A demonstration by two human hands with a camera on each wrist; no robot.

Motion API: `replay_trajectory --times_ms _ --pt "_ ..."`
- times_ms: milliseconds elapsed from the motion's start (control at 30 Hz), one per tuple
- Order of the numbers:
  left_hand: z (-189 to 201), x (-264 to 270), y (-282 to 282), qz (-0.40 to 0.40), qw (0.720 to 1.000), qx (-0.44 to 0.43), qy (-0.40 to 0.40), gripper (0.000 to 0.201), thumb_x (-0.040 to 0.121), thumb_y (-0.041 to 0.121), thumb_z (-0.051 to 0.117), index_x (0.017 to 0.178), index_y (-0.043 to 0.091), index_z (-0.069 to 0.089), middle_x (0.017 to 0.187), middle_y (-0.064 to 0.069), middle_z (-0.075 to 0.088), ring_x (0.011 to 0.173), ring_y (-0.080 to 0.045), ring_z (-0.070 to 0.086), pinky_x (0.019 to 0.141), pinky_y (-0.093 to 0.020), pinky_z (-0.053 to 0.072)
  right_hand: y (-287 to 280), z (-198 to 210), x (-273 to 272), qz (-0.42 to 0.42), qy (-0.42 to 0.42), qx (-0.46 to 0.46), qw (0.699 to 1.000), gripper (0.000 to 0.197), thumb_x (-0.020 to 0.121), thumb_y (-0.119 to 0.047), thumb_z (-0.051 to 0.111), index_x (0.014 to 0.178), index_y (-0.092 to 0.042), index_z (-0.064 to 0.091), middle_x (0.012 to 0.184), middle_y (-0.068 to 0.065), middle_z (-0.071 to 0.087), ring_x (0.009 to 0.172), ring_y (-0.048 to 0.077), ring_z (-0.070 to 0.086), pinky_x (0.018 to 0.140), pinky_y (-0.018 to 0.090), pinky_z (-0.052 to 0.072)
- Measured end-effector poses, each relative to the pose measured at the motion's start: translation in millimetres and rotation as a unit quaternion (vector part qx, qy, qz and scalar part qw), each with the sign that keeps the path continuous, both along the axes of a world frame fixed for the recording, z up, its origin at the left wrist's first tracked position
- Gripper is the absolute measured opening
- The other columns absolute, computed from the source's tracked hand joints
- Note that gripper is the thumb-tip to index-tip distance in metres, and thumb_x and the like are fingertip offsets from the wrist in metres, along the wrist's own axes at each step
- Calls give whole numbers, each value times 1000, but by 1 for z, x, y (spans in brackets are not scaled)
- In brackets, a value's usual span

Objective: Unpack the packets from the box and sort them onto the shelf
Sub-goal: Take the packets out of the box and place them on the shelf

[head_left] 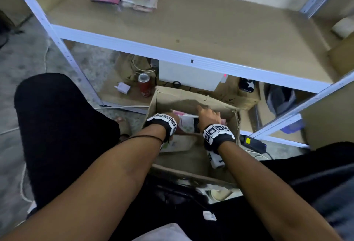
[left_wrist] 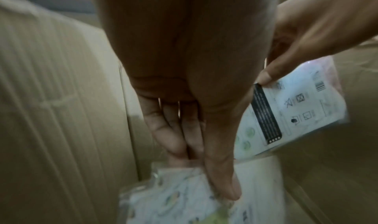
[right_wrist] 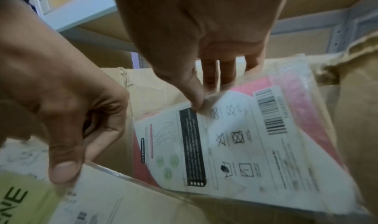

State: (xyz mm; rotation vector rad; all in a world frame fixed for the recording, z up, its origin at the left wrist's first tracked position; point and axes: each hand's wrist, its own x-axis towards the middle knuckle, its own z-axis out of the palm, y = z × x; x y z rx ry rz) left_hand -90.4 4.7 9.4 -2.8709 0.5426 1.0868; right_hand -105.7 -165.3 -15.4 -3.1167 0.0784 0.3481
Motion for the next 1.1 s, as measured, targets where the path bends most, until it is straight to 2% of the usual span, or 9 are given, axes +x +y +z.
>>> replay_trajectory --times_ms 133,267,400,567,667,767,867,1000,1100 --pt "23 2 -11 12 997 -65 -46 51 96 20 62 144 12 48 148 -9 50 131 -30 53 104 -38 46 -2 34 -7 -5 -14 4 1000 58 84 1 51 137 -18 43 122 15 61 115 38 58 100 54 40" --pt "53 0 -14 -12 996 -41 -84 64 74 27 83 132 16 58 125 -10 65 108 -34 66 89 -39 54 -5 77 -15 -5 -45 9 999 39 86 -3 52 123 -15 50 113 14 64 107 37 60 94 49 43" --pt "103 1 -14 -81 987 -72 -119 61 68 19 86 125 15 66 77 -1 66 72 -24 66 72 -33 56 -9 121 -24 6 -73 16 997 26 85 1 47 105 -14 50 102 13 64 98 35 60 86 44 44" --pt "160 1 -10 -82 979 -55 -180 20 72 24 84 80 12 70 85 -8 74 74 -24 67 76 -36 60 -14 167 -24 -2 -105 33 994 19 87 -9 47 99 -22 52 105 11 62 92 34 62 80 38 49" --pt "194 2 -8 -99 966 -77 -226 13 79 22 78 78 16 65 83 -6 66 73 -20 57 77 -34 55 -14 187 -22 -3 -128 37 991 14 88 -12 47 96 -23 53 102 11 63 87 35 63 77 37 50" --pt "224 8 -3 -100 961 -104 -236 15 85 20 75 88 6 70 100 -13 72 86 -24 61 92 -38 54 -15 209 -16 16 -146 35 989 10 88 -14 50 94 -21 54 99 13 65 86 36 63 74 37 52" --pt "249 16 6 -102 953 -129 -253 26 87 20 73 102 -1 74 108 -15 73 91 -26 65 76 -31 55 -16 235 -6 37 -158 43 986 11 86 -11 52 90 -21 57 96 10 67 87 34 63 77 38 54" --pt "274 39 23 -88 945 -183 -257 16 81 18 78 88 3 78 97 -11 77 96 -31 71 86 -42 59 -18 264 11 53 -181 57 980 10 86 -10 58 87 -20 57 95 6 67 87 30 63 78 38 55" --pt "289 66 37 -66 937 -229 -254 8 76 23 83 77 16 79 86 1 77 86 -25 73 78 -42 62 -19 281 27 62 -201 74 975 10 87 -11 58 87 -20 58 94 6 69 88 28 63 79 36 54"
